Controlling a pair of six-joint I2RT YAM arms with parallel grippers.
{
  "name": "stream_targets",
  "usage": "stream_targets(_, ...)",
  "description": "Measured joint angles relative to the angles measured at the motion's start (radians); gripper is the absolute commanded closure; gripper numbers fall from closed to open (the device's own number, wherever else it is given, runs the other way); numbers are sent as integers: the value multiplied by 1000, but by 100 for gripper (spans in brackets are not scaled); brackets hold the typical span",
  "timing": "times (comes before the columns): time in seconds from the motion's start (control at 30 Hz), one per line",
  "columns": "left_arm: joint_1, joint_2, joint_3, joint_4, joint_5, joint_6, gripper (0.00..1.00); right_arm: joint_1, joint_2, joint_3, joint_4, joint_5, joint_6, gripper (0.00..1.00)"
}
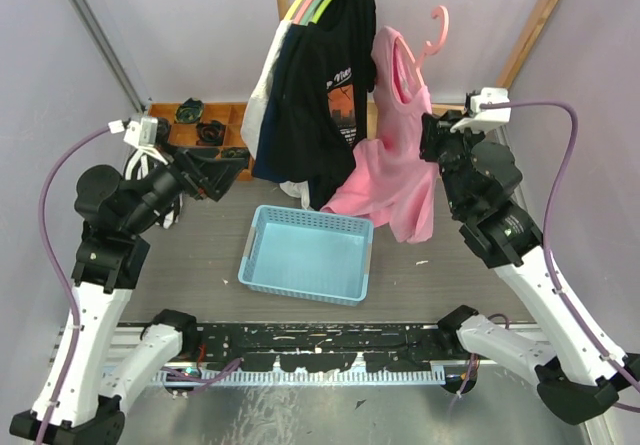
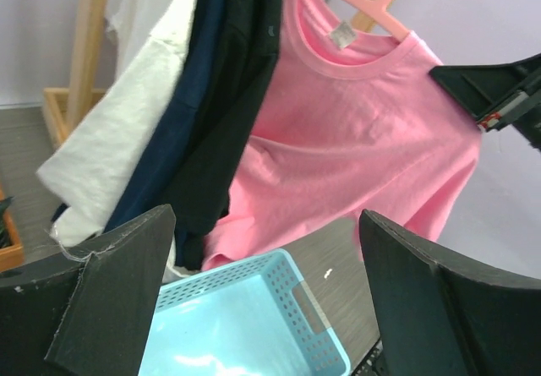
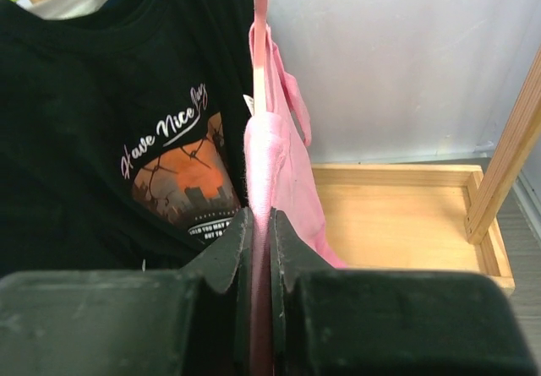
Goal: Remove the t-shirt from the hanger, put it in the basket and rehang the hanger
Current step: Pick up the hanger from the clothesline, then remove the T-shirt from the hanger.
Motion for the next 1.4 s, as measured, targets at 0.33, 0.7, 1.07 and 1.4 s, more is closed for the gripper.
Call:
stream_targets(0.33, -334, 162, 100, -23, -183, 114, 1, 10, -103, -113, -8, -14, 10, 99)
stream_targets(0.7, -676, 450, 280, -25, -499, 271, 0, 10, -252, -220, -32, -14, 10, 99)
stream_targets(1.07, -745, 850, 529, 67, -616, 355, 0, 10, -442, -320, -110, -36, 25, 99)
stream_targets(1.4, -755, 1073, 708, 132, -634, 385, 0, 10, -517, -368, -176, -90, 40, 99)
